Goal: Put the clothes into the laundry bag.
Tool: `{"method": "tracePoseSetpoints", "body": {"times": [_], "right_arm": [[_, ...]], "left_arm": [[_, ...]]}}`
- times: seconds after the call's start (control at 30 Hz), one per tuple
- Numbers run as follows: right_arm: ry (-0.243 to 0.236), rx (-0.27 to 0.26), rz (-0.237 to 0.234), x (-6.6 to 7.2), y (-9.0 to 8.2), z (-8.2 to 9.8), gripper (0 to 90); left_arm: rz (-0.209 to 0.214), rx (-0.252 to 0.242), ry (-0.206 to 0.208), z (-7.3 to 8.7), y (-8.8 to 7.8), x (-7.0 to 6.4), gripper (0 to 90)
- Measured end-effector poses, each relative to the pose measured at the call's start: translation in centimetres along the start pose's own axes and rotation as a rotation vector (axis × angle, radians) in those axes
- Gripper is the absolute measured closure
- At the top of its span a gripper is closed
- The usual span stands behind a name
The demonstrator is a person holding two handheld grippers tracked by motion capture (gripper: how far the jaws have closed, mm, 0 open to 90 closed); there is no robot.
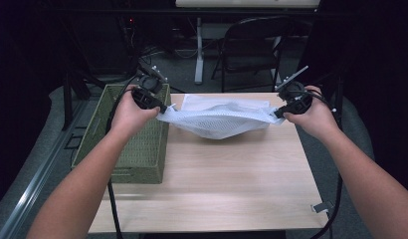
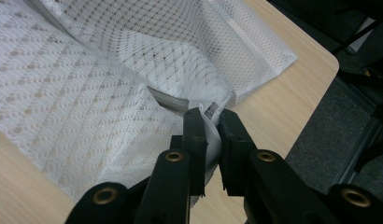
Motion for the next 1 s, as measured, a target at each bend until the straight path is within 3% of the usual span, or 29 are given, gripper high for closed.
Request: {"method": "tracePoseSetpoints", "body": {"times": [0.47,1.0], "right_arm": [[0.015,-0.02,0.03,-1.4,-1.0,-1.2,82.3],[0.05,-0.019,0.059,-3.1,-0.4,-2.8,82.3]], "left_arm": [[-0.013,-0.015,-0.005,-1.6,-0.6,0.2,88.7],[-0.042,-0.013,-0.039,-3.7,0.2,1.3,88.8]]}}
Point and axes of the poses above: each handheld gripper's, and its own axes: y roughly forward along the jaws, z roughly out of its underside, x roughly to its left, the point moved 10 cm from there along y, roughly forward along the jaws, and after that the axes turned 11 degrees about -y, right-handed, at the moved point
